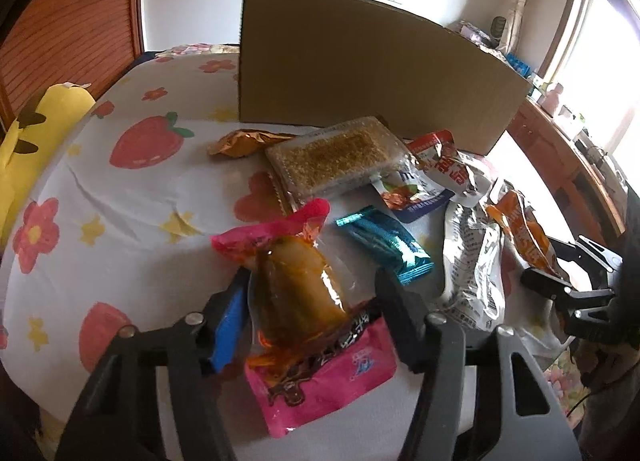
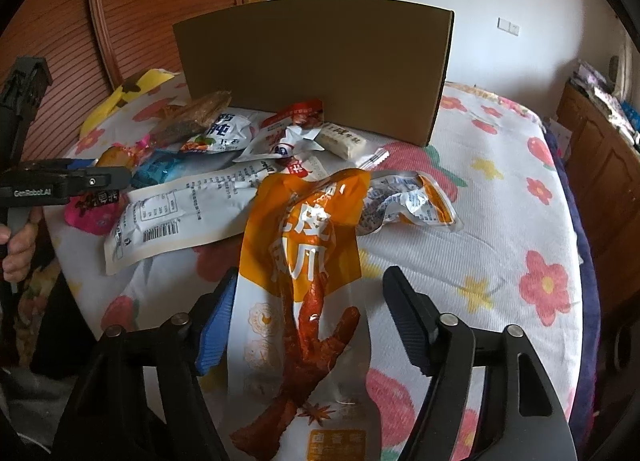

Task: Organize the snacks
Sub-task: 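Grasp the pink sausage packet with the left tool while the right tool grasps the orange chicken-feet pouch, then carry both packets over the cardboard box and release the orange pouch from the right tool, then release the pink packet into the box with the left tool while both tools return to the table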

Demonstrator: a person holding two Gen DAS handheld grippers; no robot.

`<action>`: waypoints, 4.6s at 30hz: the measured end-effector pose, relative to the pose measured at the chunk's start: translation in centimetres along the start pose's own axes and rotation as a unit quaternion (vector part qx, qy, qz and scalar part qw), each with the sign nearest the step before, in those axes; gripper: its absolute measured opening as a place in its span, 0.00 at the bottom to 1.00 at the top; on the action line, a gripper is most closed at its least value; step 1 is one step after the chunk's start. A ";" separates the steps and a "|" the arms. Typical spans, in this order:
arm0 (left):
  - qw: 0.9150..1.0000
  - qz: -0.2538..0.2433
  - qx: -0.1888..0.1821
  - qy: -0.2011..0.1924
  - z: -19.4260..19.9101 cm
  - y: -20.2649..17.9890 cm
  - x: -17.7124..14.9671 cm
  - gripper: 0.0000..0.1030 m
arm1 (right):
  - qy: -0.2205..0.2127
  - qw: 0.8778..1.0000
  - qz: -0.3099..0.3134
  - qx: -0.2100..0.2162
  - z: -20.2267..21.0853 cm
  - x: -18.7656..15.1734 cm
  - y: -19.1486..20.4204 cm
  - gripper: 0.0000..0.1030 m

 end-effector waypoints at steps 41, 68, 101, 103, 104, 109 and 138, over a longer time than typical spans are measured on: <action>0.993 -0.056 -0.027 -0.100 6.3 -1.2 1.2 0.33 | -0.063 0.998 0.014 0.002 5.6 4.6 0.8 0.39; 0.973 -0.116 -0.039 -0.195 9.4 -5.4 16.0 0.34 | -0.153 0.987 0.045 -0.020 8.3 17.8 -2.1 0.40; 0.980 -0.116 -0.031 -0.160 -2.4 -5.6 24.3 0.34 | -0.116 0.990 0.040 -0.072 -2.6 24.3 -7.8 0.41; 0.980 -0.121 -0.028 -0.156 -3.1 -5.9 24.3 0.34 | -0.110 0.990 0.038 -0.076 -3.2 24.0 -8.2 0.41; 0.980 -0.122 -0.027 -0.153 -3.5 -6.0 24.2 0.34 | -0.107 0.991 0.038 -0.077 -3.5 24.0 -8.3 0.42; 0.981 -0.131 -0.019 -0.144 -4.5 -6.1 23.8 0.34 | -0.095 0.991 0.036 -0.092 -4.4 23.5 -8.7 0.42; 0.979 -0.140 -0.019 -0.150 -2.3 -5.8 20.9 0.50 | -0.083 0.994 0.011 -0.066 -4.0 23.0 -7.7 0.58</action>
Point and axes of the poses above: each gripper's, at about its wrist camera, not at the fingertips, and z roughly against the way its jaws point, y to its left, x to its top, the point moved 7 cm from there along -z, roughly the way its jaws point, and after that the axes turned 8 degrees about z, right-handed, at the moved point
